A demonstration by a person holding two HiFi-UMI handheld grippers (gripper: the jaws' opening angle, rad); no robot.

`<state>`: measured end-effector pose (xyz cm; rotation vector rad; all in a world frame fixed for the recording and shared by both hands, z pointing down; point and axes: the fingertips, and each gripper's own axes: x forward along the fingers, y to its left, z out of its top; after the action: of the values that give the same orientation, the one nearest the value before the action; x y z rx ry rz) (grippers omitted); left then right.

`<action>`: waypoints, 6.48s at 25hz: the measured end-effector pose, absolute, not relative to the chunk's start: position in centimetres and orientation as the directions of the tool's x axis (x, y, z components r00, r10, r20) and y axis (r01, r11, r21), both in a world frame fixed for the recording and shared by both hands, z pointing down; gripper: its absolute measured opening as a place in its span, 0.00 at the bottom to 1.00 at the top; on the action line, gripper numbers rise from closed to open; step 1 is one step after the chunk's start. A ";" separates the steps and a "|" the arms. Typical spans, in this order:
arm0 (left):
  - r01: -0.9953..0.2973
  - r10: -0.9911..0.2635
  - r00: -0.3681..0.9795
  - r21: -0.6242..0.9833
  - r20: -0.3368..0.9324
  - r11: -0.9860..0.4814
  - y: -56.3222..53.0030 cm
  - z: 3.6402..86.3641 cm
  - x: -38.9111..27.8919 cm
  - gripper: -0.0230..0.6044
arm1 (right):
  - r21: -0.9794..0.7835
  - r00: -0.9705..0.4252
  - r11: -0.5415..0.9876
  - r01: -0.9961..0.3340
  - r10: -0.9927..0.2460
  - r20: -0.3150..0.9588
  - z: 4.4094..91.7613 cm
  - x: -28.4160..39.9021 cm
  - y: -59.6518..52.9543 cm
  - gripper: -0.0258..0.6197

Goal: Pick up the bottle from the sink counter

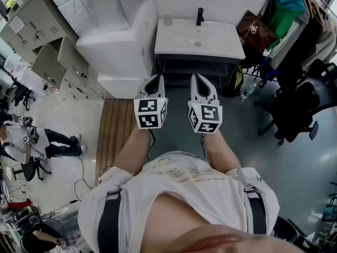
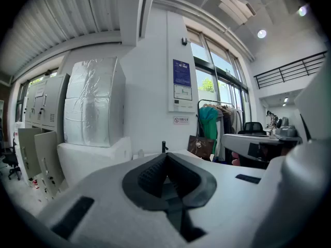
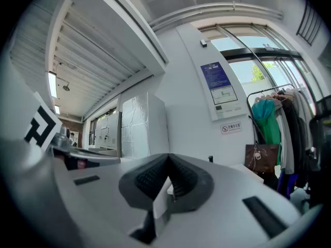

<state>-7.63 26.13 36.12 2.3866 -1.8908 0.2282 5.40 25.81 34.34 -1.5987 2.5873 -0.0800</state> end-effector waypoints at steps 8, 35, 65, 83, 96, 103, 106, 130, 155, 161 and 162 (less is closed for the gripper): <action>-0.973 -0.961 0.224 -0.016 0.162 -0.230 26.6 35.9 -8.2 0.07 | -0.100 -0.446 0.451 -0.887 -0.892 -0.071 34.1 4.6 26.3 0.08; -0.941 -0.928 0.332 -0.008 0.171 -0.339 27.2 37.6 -12.0 0.07 | -0.096 -0.369 0.375 -0.922 -0.927 -0.067 35.1 -0.4 27.9 0.08; -0.951 -0.931 0.298 -0.013 0.209 -0.307 6.9 38.9 -5.6 0.07 | -0.108 -0.426 0.427 -0.898 -0.904 -0.035 36.8 4.6 7.4 0.08; -0.969 -0.949 0.241 -0.011 0.204 -0.249 -1.5 39.5 -3.3 0.07 | -0.103 -0.491 0.493 -0.864 -0.870 -0.039 37.0 6.8 -1.5 0.08; -0.969 -0.949 0.242 0.002 0.201 -0.247 -7.2 40.1 -4.3 0.07 | -0.092 -0.495 0.496 -0.863 -0.868 -0.037 37.6 5.8 -6.7 0.08; -0.968 -0.947 0.247 0.010 0.207 -0.250 -11.2 40.6 -5.0 0.07 | -0.100 -0.489 0.488 -0.867 -0.872 -0.023 38.2 5.1 -10.8 0.08; -0.968 -0.944 0.249 0.015 0.216 -0.252 -13.1 40.9 -5.7 0.07 | -0.099 -0.491 0.490 -0.866 -0.871 -0.019 38.2 4.4 -12.7 0.08; -0.954 -0.917 0.294 0.029 0.269 -0.298 -31.3 41.6 -12.4 0.07 | -0.110 -0.437 0.432 -0.895 -0.899 0.024 38.2 -1.9 -30.4 0.08; -0.977 -0.893 0.198 0.012 0.405 -0.211 -40.2 49.1 -17.0 0.07 | -0.131 -0.500 0.485 -0.864 -0.859 0.115 42.2 -3.0 -40.2 0.08; -0.991 -0.892 0.107 -0.027 0.440 -0.132 -41.9 51.2 -19.7 0.07 | -0.136 -0.541 0.525 -0.840 -0.830 0.137 42.8 -2.8 -42.5 0.08; -0.992 -0.889 0.095 -0.032 0.449 -0.122 -42.1 51.7 -20.1 0.07 | -0.136 -0.544 0.529 -0.838 -0.827 0.139 42.9 -2.7 -42.8 0.08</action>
<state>-20.05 -42.08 51.68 2.0974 -1.8686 0.5285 -2.70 -42.82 42.91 -1.5246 2.7962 -0.2998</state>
